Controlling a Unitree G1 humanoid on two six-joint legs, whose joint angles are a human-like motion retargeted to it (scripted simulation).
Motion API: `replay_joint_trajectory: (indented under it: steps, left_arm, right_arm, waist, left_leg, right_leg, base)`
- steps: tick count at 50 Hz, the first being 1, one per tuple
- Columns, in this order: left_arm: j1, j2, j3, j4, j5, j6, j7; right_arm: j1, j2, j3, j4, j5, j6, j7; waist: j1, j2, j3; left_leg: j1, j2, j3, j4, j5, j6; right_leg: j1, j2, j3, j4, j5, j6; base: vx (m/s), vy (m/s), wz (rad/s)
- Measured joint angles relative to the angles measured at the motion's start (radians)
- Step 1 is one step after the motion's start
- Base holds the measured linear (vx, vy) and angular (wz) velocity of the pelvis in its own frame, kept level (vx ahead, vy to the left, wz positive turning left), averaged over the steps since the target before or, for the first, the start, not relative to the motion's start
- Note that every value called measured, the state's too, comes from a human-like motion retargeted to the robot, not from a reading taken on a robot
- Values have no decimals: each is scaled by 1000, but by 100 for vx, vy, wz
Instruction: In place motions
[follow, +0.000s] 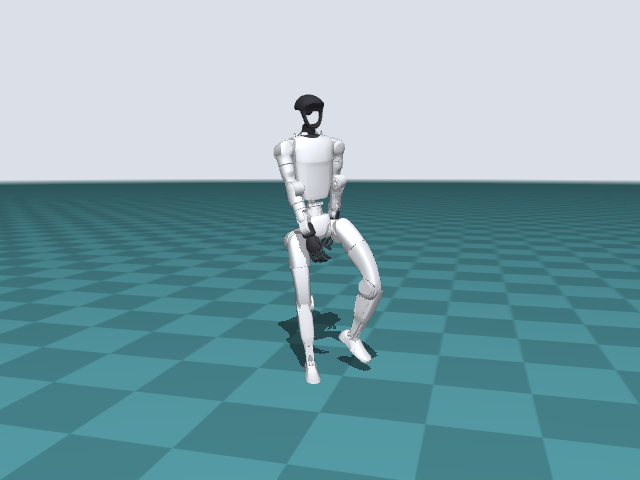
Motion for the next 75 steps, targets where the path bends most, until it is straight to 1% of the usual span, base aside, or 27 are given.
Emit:
replay_joint_trajectory:
  steps: [3,6,12,15,17,19,21,25,27,32,37,38,42,45,47,48,50,53,55,57,62,65,67,68,70,72,75]
  left_arm:
    - [42,42,17,0,42,24,14]
    - [47,63,50,0,25,34,39]
    - [-60,63,34,0,-83,21,110]
    - [-165,28,-63,0,-87,-21,193]
    - [-252,-29,-173,0,-46,-66,243]
    - [-372,-84,-228,0,-29,-84,214]
    - [-511,-119,-264,-35,-28,-104,162]
    - [-715,-159,-284,-188,-26,-155,145]
    - [-755,-162,-263,-232,-2,-171,170]
    - [-753,-167,-259,-254,12,-207,194]
    - [-647,-155,-219,-181,13,-187,207]
    - [-589,-153,-208,-156,8,-179,199]
    - [-335,-125,-135,-70,14,-151,162]
    - [-212,-95,-60,-2,43,-87,132]
    - [-153,-54,-23,0,24,-32,132]
    - [-114,-39,0,0,15,-28,152]
    - [-15,-7,16,0,-25,-20,159]
    - [56,23,16,0,-17,68,178]
    - [67,32,50,0,10,69,196]
    - [75,49,41,0,-21,40,185]
    - [-59,34,-24,0,-33,22,230]
    - [-232,-18,-123,0,-19,-28,236]
    - [-350,-59,-191,-4,-16,-89,263]
    - [-406,-85,-228,-16,-20,-117,274]
    - [-516,-122,-260,-74,-31,-137,247]
    - [-658,-134,-230,-153,-42,-127,180]
    - [-805,-145,-219,-278,-52,-161,149]
  right_arm:
    - [-56,40,9,-134,23,-63,30]
    - [-96,37,75,-168,-31,-138,7]
    - [11,-24,136,-105,-233,-180,-37]
    - [134,-55,78,-31,-288,-150,-91]
    - [233,-90,-3,60,-294,-96,-138]
    - [286,-136,-40,137,-260,-35,-165]
    - [305,-188,-91,220,-195,-13,-203]
    - [383,-272,-194,298,-125,5,-263]
    - [442,-297,-221,298,-119,38,-290]
    - [567,-325,-285,298,-102,53,-380]
    - [537,-309,-207,298,-83,89,-445]
    - [507,-297,-171,298,-93,93,-432]
    - [362,-219,3,298,-145,108,-381]
    - [202,-134,94,280,-176,90,-289]
    - [88,-81,115,89,-181,54,-158]
    - [57,-74,120,-7,-180,16,-114]
    - [-6,-63,139,-165,-175,-56,-24]
    - [-77,-63,88,-276,-206,-140,26]
    - [-101,-59,98,-295,-164,-152,-6]
    - [-87,-39,119,-285,-96,-186,-8]
    - [41,-51,99,-218,-190,-169,20]
    - [205,-80,38,-70,-245,-121,-66]
    - [300,-109,-35,54,-250,-78,-107]
    - [344,-130,-81,120,-252,-57,-131]
    - [417,-182,-141,227,-245,-11,-184]
    - [432,-242,-156,297,-201,15,-243]
    - [523,-317,-199,298,-119,19,-348]
  waist:
    - [23,-3,8]
    - [-7,6,-8]
    - [-62,-12,-77]
    - [-50,-3,-82]
    - [-82,44,-78]
    - [-178,72,-56]
    - [-168,95,-19]
    - [-210,124,40]
    - [-245,122,31]
    - [-224,125,-27]
    - [-171,105,-45]
    - [-166,98,-54]
    - [-170,64,-58]
    - [-85,20,-2]
    - [-34,12,29]
    - [1,10,33]
    - [10,6,57]
    - [52,28,66]
    - [62,34,59]
    - [40,17,39]
    - [-39,10,-16]
    - [-79,-2,-45]
    - [-69,6,-45]
    - [-63,23,-42]
    - [-136,57,-26]
    - [-165,56,-15]
    - [-185,75,5]
  left_leg:
    - [-39,74,63,111,-79,56]
    - [-16,98,84,95,-89,56]
    - [253,-79,74,-392,-33,-10]
    - [478,-176,98,-747,-215,-38]
    - [596,-208,138,-968,-213,20]
    - [585,-175,32,-975,-173,-5]
    - [538,-144,71,-947,-167,4]
    - [516,-124,89,-954,-164,22]
    - [508,-122,87,-957,-165,22]
    - [520,-118,147,-988,-174,26]
    - [582,-150,239,-1019,-195,9]
    - [591,-161,249,-1012,-206,3]
    - [609,-187,251,-892,-230,-9]
    - [569,-145,300,-633,-50,4]
    - [233,22,185,-135,32,87]
    - [137,4,121,-42,41,120]
    - [26,46,91,139,-13,154]
    - [-47,182,148,308,-121,210]
    - [-83,201,153,352,-153,199]
    - [-72,179,159,335,-148,144]
    - [108,97,202,86,-128,73]
    - [353,-80,199,-333,-38,25]
    - [521,-209,160,-665,-169,-12]
    - [612,-225,218,-820,-231,-1]
    - [698,-229,205,-997,-232,33]
    - [644,-191,230,-1013,-203,6]
    - [577,-156,267,-992,-209,21]
  right_leg:
    - [-3,-1,-12,10,-7,-7]
    - [5,5,-44,6,-15,-2]
    - [38,-17,-120,26,-65,30]
    - [55,-10,-129,97,-116,40]
    - [46,9,-159,235,-122,41]
    - [-36,-45,-208,452,-4,37]
    - [-193,-64,-95,701,82,32]
    - [-396,-93,-72,1034,41,-40]
    - [-454,-98,-67,1101,14,-59]
    - [-484,-33,-6,1045,5,-48]
    - [-284,31,52,693,70,15]
    - [-207,38,58,548,99,38]
    - [35,54,11,128,-108,18]
    - [105,-17,77,14,-18,58]
    - [36,-32,46,8,3,54]
    - [14,-28,62,14,2,46]
    - [15,-29,35,20,8,28]
    - [28,-8,17,28,-8,8]
    - [24,-1,9,28,-13,2]
    - [32,-5,-8,26,-20,0]
    - [54,-10,-86,33,-61,16]
    - [81,-31,-132,81,-115,33]
    - [79,-19,-127,155,-141,39]
    - [71,2,-124,207,-135,40]
    - [27,13,-182,370,-15,41]
    - [-186,-68,-128,689,133,58]
    - [-423,-21,-35,934,127,-7]
  base:
    - [1,1,16]
    - [8,10,51]
    - [26,13,64]
    - [39,22,9]
    - [42,25,74]
    - [8,32,62]
    - [-37,18,-89]
    - [-24,14,-26]
    - [10,3,0]
    - [16,-6,-61]
    - [10,-7,-84]
    - [16,-9,-31]
    - [16,-14,-1]
    - [-19,-34,-67]
    - [-66,-35,7]
    - [-44,-28,24]
    - [-4,-24,43]
    - [4,-7,23]
    - [-6,0,20]
    - [21,-4,38]
    - [19,1,82]
    - [33,12,68]
    - [30,8,-20]
    - [31,6,-5]
    - [19,6,37]
    - [-31,-2,-59]
    - [-31,2,-62]
